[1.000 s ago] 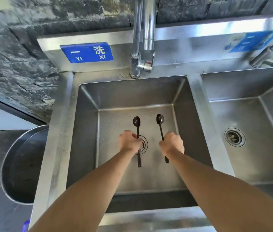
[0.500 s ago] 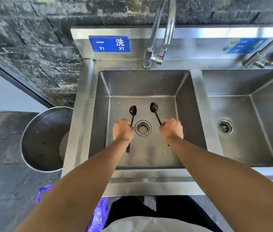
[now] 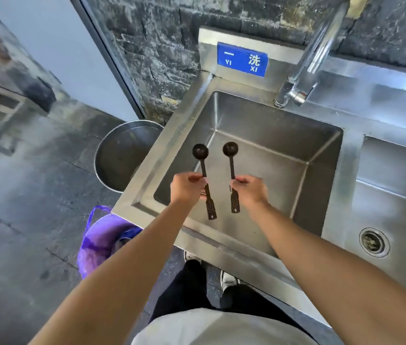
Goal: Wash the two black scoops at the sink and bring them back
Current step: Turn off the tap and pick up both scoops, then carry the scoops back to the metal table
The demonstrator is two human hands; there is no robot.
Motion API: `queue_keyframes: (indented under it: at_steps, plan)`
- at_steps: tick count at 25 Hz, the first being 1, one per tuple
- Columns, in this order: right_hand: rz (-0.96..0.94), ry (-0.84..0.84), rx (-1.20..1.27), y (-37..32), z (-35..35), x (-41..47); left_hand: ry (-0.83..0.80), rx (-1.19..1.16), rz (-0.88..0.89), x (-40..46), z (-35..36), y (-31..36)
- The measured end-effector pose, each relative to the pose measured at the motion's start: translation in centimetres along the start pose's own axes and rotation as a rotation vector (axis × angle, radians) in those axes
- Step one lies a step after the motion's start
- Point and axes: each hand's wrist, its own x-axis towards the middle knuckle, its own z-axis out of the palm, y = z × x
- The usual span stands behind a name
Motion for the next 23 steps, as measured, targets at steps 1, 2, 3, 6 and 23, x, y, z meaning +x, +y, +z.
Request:
queue_keyframes:
  at_steps: [1,2,3,6,23]
  plan:
    - [-0.023,-0.041,0.013,0.1,0.5,-0.4,0.023,-0.037,-0.020,-0.8,-0.8,-0.3]
    - [-0.055,-0.087,0.010,0.0,1.2,-1.0,0.054,-0.095,-0.041,-1.8,-1.8,-0.9]
    - [-0.088,-0.121,-0.007,-0.1,2.0,-1.6,0.090,-0.138,-0.064,-2.8,-2.9,-1.4]
    - [-0.166,-0.220,-0.064,-0.5,4.4,-3.6,0.209,-0.212,-0.108,-5.2,-5.9,-3.6]
    - [-0.157,-0.109,0.057,0.6,2.0,-9.3,0.006,-0.201,-0.133,-9.8,-5.2,-4.3]
